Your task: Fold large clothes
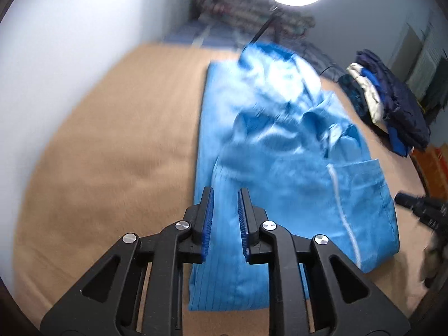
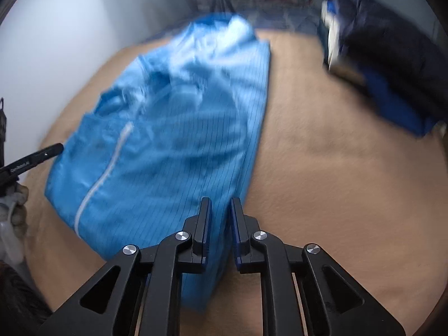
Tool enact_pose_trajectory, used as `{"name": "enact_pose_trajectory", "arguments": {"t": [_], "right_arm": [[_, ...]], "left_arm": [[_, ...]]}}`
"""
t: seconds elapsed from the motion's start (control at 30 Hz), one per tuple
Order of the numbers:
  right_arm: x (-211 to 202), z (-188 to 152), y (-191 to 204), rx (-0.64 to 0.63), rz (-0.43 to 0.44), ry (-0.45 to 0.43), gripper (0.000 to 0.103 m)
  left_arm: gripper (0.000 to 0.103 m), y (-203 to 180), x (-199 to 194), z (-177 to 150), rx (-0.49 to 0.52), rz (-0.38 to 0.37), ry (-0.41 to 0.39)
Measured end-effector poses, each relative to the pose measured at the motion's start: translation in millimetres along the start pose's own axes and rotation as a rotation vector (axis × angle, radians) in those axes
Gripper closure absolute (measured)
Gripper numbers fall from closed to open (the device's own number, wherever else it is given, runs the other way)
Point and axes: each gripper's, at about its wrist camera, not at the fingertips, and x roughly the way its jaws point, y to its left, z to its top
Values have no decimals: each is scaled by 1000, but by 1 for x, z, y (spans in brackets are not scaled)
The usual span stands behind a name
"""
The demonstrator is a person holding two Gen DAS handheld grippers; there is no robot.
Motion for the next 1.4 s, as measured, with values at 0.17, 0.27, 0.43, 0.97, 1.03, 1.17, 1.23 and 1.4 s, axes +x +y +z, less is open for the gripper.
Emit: {"name": "enact_pose_trajectory", "arguments": {"t": [0.17, 0.27, 0.43, 0.97, 1.03, 1.17, 1.23, 1.4], "right_arm": [[-8, 8, 2, 29, 86, -114, 91], [18, 11, 8, -4, 73, -48, 91], [51, -1, 2, 1, 24, 68, 91], [55, 108, -83, 222, 116, -126, 51], [65, 124, -83, 225, 121, -129, 51], [100, 152, -95, 274, 100, -104, 51], [116, 162, -100, 278, 77, -100, 51], [150, 185, -97, 245, 38, -82, 51]], "left_arm": [[78, 3, 21, 8, -52, -72, 60], [78, 8, 53, 6, -66, -35, 139], [77, -2, 61, -1, 28, 11, 134], [36, 79, 128, 131, -278, -173, 125], [36, 90, 151, 142, -346, -211, 149], [36, 101, 191, 163, -409, -260, 158], [36, 100, 203, 174, -389, -273, 164], [36, 95, 223, 202, -344, -272, 156]]}}
